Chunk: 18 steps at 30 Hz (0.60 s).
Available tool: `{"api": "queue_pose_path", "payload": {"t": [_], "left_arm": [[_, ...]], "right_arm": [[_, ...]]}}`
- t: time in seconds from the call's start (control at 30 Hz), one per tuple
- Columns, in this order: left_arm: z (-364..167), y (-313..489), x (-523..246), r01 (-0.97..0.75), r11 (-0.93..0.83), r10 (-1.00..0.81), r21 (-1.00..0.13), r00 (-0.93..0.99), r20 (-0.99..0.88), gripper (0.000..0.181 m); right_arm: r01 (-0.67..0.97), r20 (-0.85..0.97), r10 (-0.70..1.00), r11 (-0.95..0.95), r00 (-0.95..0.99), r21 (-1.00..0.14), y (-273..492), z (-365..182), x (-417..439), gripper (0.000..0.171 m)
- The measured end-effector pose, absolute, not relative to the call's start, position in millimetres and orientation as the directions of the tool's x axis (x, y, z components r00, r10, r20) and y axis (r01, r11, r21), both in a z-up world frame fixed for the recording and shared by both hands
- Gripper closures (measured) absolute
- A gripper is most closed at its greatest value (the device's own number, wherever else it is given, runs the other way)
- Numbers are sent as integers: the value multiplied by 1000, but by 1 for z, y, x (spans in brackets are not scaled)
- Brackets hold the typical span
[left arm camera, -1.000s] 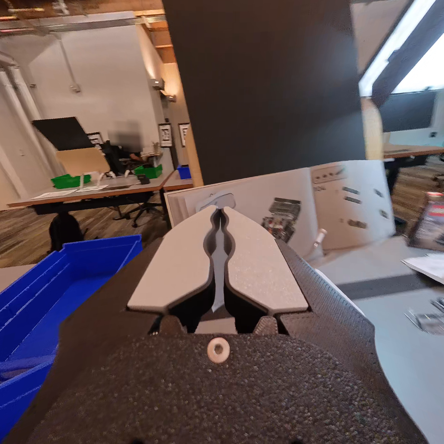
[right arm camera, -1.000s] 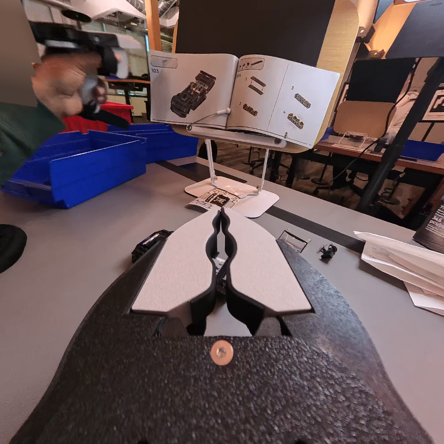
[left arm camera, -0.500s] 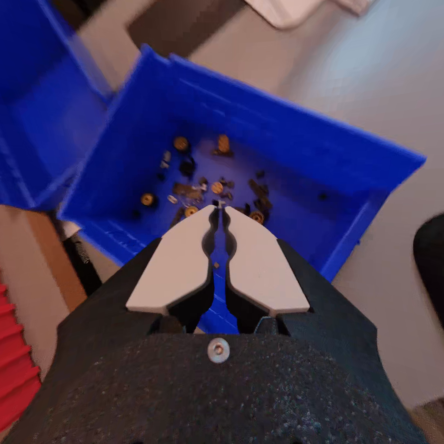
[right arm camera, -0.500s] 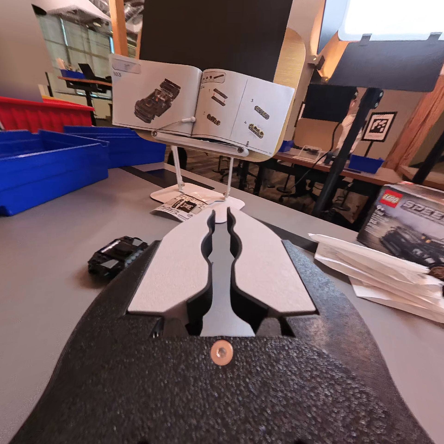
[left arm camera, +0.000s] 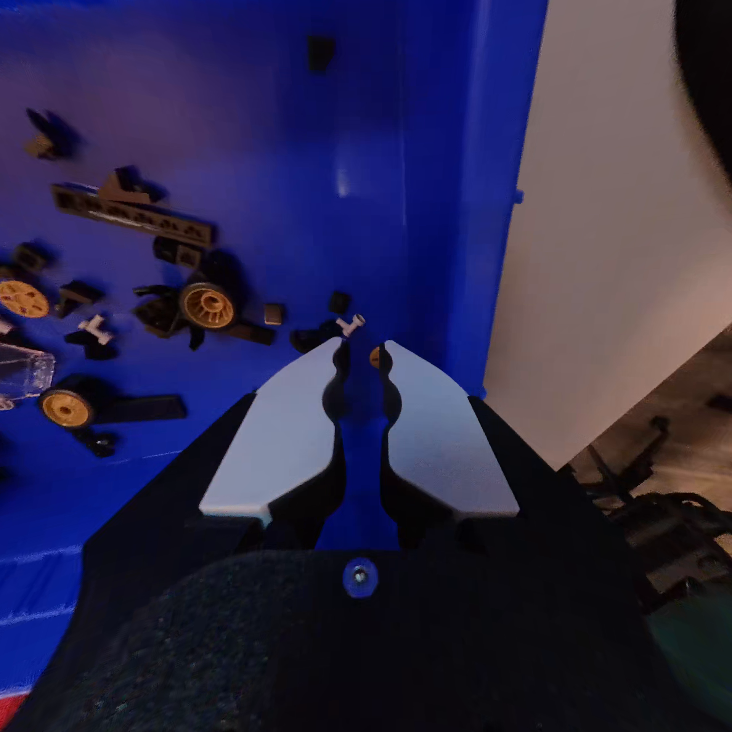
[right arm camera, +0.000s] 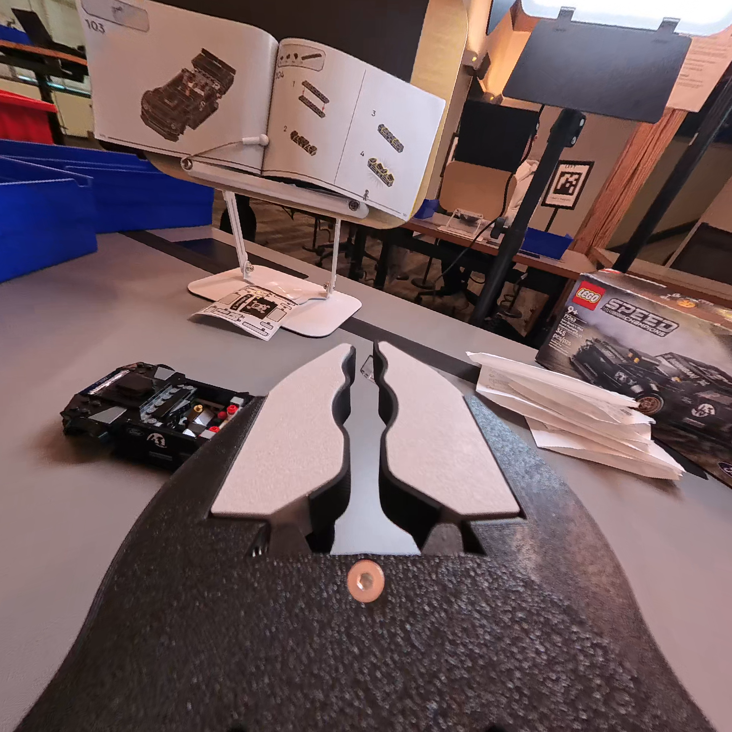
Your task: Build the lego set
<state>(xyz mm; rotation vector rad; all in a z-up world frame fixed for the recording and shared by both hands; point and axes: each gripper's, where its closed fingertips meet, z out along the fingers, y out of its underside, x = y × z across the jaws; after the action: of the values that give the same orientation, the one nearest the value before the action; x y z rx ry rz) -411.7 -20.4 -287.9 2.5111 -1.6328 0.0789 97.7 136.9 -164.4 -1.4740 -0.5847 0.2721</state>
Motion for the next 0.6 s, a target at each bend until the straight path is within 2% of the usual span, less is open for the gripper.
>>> {"api": "queue_pose_path", "payload": {"t": [0.1,0.13,0.2,0.23,0.33,0.4,0.47,0.53,0.6], "left_arm": [[-297,-18,-412,-915,-390,-908,106,401,120,167],[-298,-15,-412,-914,-390,-911,107,400,102,162],[-301,-12,-414,-915,-383,-916,126,394,81,169],[-302,-8,-414,-918,-378,-920,120,387,62,174],[-300,8,-414,-912,-404,-915,74,404,-11,175],[-289,22,-412,-905,-425,-902,-15,425,-73,176],[-267,40,-408,-869,-466,-866,-165,487,-118,175],[-245,54,-408,-805,-512,-822,-299,560,-101,162],[-233,61,-417,-754,-556,-789,-350,612,-64,152]], "right_arm": [[159,177,519,79,836,-984,139,-168,100,163],[156,173,519,76,837,-985,139,-168,101,163],[156,171,517,72,839,-985,140,-169,102,163],[156,170,517,71,839,-985,140,-169,102,163],[153,166,516,67,840,-986,140,-170,104,163],[150,162,517,65,840,-986,139,-170,104,163],[144,155,521,61,839,-988,139,-171,105,163],[137,146,527,55,837,-989,140,-171,104,163],[136,142,536,51,832,-989,139,-172,102,163]]}}
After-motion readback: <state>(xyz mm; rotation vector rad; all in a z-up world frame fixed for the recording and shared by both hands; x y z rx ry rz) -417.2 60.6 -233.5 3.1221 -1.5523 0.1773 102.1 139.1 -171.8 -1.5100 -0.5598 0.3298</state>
